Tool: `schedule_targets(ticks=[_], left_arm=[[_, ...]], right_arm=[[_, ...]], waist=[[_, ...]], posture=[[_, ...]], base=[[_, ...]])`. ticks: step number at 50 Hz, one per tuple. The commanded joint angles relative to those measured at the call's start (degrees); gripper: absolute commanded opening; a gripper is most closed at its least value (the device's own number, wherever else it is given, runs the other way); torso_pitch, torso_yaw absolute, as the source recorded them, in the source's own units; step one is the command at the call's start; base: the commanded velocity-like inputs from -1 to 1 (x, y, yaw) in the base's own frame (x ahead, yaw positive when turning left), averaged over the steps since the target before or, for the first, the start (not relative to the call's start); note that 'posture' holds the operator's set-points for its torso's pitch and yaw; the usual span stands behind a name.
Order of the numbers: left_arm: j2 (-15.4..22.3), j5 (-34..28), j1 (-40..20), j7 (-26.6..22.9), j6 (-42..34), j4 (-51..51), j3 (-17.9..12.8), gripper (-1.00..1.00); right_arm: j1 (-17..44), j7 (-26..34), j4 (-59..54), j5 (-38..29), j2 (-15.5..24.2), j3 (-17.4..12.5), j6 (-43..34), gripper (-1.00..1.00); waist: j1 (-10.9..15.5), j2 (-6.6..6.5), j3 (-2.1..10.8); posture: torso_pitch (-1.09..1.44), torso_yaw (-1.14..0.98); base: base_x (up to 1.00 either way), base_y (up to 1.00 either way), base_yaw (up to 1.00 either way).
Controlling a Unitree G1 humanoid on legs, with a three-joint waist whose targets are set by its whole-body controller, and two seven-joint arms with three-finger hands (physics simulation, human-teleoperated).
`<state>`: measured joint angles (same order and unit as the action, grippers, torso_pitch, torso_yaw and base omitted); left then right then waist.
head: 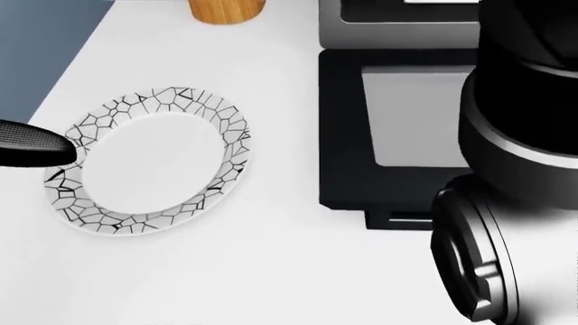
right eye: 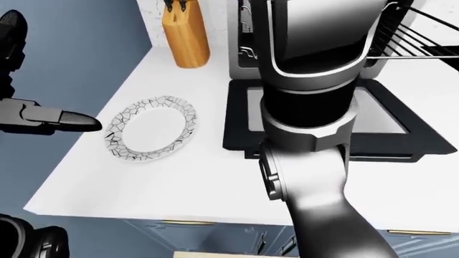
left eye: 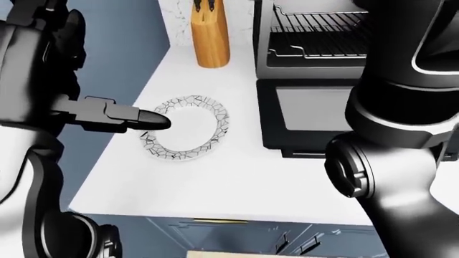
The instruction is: Pick the bread from the top rack and place it on the plate on the counter.
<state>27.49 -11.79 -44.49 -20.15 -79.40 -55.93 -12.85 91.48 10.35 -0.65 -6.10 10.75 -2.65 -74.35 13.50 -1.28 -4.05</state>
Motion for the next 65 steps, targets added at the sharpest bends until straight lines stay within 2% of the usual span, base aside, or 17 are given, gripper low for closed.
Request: schedule_targets(ticks=[1,16,26,37,50,56,65], left_arm=[[0.46,-0.39,-1.39,0.63,1.44,-0.51,-0.67,1.0],[1.07,0.31,-1.71,0.84,1.79,0.0,-0.88,1.0],[1.49,0.85,-1.81,0.84,1.9,0.02,-1.11,1.0],[0.88,0.72,-1.04,1.49,4.05,0.41,-0.58,1.0],[1.26,0.52,0.03,1.08,4.84,0.03,-0.74,1.0],[1.1,0.1,0.06,0.96,5.58,0.42,-0.2,1.0],[1.16,-0.44,-0.86,0.39,5.47,0.95,-0.11,1.0]], right_arm=[[1.91,-0.78,0.11,0.39,0.29,-0.54,2.98,-1.0],[3.34,-2.18,-10.48,3.2,0.61,-0.7,11.44,-1.0],[4.81,-3.6,-23.18,4.22,1.53,-1.52,20.9,-1.0],[4.32,-4.22,-26.54,4.43,1.24,-1.12,23.03,-1.0],[2.38,-5.62,-30.97,4.53,0.9,-1.47,26.56,-1.0],[0.28,-6.68,-29.38,3.66,1.88,-1.19,24.23,-1.0],[-1.86,-7.59,-34.4,4.67,1.68,-2.12,29.61,-1.0]], waist=[[0.44,-0.27,1.57],[7.11,-1.0,2.52],[10.65,-1.27,3.04],[14.34,-1.12,3.47],[16.83,-0.95,3.88],[17.74,-0.66,4.01],[18.27,-0.64,4.3]], posture=[[0.0,0.29],[0.0,0.36],[0.0,0.41],[0.0,0.46],[0.0,0.47],[0.0,0.47],[0.0,0.47]], base=[[0.0,0.0,0.0],[0.0,0.0,0.0],[0.0,0.0,0.0],[0.0,0.0,0.0],[0.0,0.0,0.0],[0.0,0.0,0.0],[0.0,0.0,0.0]])
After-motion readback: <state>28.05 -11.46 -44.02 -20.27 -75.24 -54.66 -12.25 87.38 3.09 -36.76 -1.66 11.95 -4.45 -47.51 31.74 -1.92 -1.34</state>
